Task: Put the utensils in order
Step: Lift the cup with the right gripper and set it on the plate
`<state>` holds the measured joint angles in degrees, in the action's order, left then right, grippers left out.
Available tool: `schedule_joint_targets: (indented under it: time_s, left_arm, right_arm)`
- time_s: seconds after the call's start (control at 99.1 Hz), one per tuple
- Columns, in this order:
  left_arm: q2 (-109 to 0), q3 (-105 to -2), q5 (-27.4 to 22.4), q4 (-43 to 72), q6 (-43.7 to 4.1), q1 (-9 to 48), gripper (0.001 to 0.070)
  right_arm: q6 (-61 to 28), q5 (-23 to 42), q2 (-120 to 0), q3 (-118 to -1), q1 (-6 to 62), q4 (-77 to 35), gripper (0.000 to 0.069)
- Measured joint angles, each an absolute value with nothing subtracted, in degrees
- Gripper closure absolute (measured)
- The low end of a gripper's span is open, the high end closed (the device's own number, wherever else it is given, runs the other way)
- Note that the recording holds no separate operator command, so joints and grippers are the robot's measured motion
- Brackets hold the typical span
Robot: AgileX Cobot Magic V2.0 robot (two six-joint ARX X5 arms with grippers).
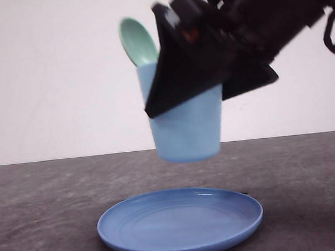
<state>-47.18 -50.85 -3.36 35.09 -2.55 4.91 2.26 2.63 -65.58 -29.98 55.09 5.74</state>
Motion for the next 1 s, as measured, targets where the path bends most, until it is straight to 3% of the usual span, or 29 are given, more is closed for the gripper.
schedule_joint_targets:
  time_s: [0.434, 0.747, 0.868, 0.999]
  left_arm:
    - [-47.18, -50.85, -3.36, 35.11, -2.52, 4.91, 0.0369]
    - [-47.18, -50.85, -3.36, 35.09, -2.55, 4.91, 0.0369]
    - [-47.18, -50.85, -3.36, 35.11, -2.55, 4.89, 0.0369]
    - [-47.18, -50.85, -3.36, 35.11, -2.55, 4.91, 0.0369]
  right_arm:
    - [2.24, 2.61, -77.93, -29.71, 55.11, 15.62, 0.0207]
    - [3.09, 2.57, -80.66, -29.74, 55.11, 16.14, 0.0203]
    - [3.29, 2.57, -80.68, -29.74, 55.11, 16.12, 0.0162]
    - [3.31, 2.55, -80.71, -29.74, 55.11, 16.12, 0.0059]
